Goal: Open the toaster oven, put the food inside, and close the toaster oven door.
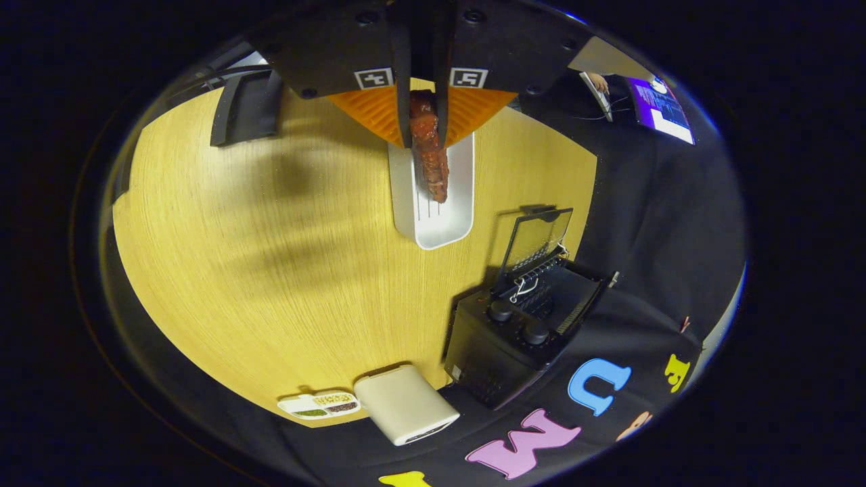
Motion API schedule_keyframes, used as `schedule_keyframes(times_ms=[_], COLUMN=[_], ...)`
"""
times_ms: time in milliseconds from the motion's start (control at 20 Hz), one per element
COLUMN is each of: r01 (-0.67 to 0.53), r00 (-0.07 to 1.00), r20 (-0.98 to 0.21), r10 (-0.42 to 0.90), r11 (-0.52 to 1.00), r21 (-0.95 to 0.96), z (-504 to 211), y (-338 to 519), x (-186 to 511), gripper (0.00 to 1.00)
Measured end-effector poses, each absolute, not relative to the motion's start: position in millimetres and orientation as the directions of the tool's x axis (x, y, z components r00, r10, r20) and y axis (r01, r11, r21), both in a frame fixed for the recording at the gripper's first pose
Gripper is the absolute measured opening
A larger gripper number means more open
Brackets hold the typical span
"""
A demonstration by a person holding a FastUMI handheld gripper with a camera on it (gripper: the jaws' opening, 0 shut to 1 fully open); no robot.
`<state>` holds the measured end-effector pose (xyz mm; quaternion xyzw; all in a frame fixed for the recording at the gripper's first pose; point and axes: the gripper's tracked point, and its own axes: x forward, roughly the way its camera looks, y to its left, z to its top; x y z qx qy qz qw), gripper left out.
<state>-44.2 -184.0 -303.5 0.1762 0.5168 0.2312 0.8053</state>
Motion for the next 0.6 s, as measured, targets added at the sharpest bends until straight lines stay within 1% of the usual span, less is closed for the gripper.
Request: schedule_keyframes(times_ms=[350, 600], r01=[-0.186, -0.182], r00=[0.407, 0.43], r20=[-0.729, -0.722], r10=[0.55, 0.542], r11=[0.832, 0.835], r21=[0.523, 0.519], z=[-263, -228], y=[-185, -157], x=[-38, -40], gripper=[0.15, 0.16])
